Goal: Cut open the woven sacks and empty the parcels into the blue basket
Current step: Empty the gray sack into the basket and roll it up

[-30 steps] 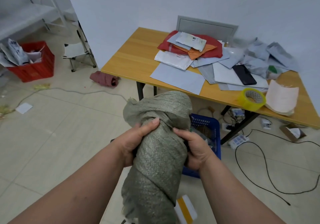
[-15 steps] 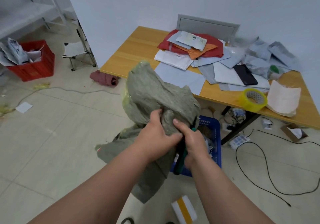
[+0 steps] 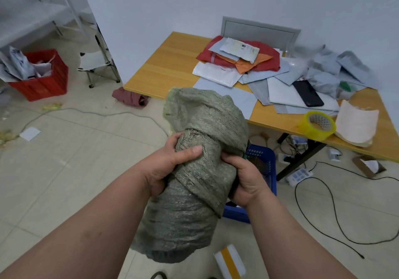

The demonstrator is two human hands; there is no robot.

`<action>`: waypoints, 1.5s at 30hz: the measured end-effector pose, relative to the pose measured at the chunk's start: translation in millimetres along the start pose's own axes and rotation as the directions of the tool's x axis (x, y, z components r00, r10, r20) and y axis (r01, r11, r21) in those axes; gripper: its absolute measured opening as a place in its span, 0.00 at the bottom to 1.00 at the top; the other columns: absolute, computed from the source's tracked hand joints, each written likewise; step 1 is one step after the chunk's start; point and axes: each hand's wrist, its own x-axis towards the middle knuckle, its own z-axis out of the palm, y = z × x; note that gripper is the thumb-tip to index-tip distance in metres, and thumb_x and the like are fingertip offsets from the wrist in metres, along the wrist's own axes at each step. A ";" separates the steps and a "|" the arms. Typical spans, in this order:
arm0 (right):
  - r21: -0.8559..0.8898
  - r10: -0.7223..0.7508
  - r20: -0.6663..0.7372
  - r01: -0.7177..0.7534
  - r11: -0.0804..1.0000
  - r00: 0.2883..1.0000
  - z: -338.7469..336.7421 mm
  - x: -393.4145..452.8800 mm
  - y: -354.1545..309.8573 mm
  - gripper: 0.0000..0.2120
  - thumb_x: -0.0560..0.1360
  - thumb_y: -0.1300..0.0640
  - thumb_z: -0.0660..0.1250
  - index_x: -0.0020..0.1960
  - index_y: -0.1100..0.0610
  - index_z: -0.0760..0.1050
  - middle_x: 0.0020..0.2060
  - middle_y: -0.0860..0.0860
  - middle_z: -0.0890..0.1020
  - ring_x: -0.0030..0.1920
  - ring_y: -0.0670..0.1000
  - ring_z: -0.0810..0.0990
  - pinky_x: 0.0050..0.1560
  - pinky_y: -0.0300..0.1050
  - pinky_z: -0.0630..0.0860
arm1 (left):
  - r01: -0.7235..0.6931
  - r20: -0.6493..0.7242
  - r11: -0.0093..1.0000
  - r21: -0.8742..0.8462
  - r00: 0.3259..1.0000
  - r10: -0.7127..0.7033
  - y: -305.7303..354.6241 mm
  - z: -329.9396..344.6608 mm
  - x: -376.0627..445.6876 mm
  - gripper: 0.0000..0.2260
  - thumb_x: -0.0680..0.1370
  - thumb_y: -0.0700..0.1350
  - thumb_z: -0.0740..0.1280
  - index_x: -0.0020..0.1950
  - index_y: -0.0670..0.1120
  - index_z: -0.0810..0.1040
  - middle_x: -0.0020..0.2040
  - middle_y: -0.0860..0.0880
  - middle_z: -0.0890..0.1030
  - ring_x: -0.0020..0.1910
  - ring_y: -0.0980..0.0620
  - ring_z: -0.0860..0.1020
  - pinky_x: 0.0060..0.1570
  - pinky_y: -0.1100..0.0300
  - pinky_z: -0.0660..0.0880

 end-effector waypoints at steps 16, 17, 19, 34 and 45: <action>-0.394 -0.323 -0.254 0.208 0.895 0.912 20.6 14.8 -5.1 0.35 0.57 0.52 0.81 0.61 0.55 0.73 0.52 0.54 0.84 0.51 0.56 0.84 0.53 0.59 0.81 | -0.096 -0.101 0.938 0.333 0.986 0.136 -6.3 8.9 20.8 0.44 0.65 0.56 0.77 0.77 0.56 0.60 0.68 0.52 0.74 0.63 0.51 0.76 0.63 0.52 0.74; -0.372 -0.316 -0.254 0.209 0.904 0.914 17.2 15.8 -8.3 0.33 0.57 0.55 0.80 0.60 0.56 0.74 0.51 0.55 0.84 0.50 0.57 0.84 0.53 0.62 0.81 | -0.060 -0.120 0.967 0.249 0.988 0.093 -4.1 5.2 21.3 0.37 0.68 0.57 0.75 0.75 0.55 0.65 0.68 0.50 0.75 0.63 0.51 0.76 0.63 0.52 0.73; -0.300 -0.295 -0.212 0.225 0.927 0.932 11.5 16.5 -12.7 0.31 0.57 0.59 0.77 0.60 0.58 0.76 0.52 0.58 0.84 0.52 0.60 0.84 0.55 0.65 0.79 | -0.086 -0.177 0.957 0.276 0.974 0.139 -2.9 -3.2 22.6 0.23 0.74 0.55 0.71 0.68 0.53 0.73 0.64 0.49 0.77 0.58 0.52 0.77 0.56 0.58 0.75; -0.095 0.030 0.093 -0.021 0.995 0.995 19.4 12.3 -10.1 0.27 0.65 0.63 0.68 0.65 0.64 0.75 0.61 0.65 0.79 0.57 0.64 0.80 0.57 0.59 0.77 | -0.001 0.015 1.000 -0.024 1.000 0.002 4.5 -16.2 9.8 0.30 0.66 0.43 0.76 0.66 0.47 0.70 0.52 0.45 0.85 0.49 0.47 0.84 0.42 0.56 0.82; -0.104 0.181 0.113 -0.170 0.980 0.977 14.2 2.9 -6.4 0.24 0.62 0.64 0.65 0.58 0.64 0.78 0.53 0.63 0.83 0.54 0.64 0.80 0.58 0.58 0.74 | -0.017 0.060 0.993 0.117 0.998 0.010 -11.2 -33.5 0.3 0.43 0.53 0.54 0.82 0.66 0.55 0.70 0.63 0.47 0.79 0.55 0.50 0.82 0.44 0.60 0.81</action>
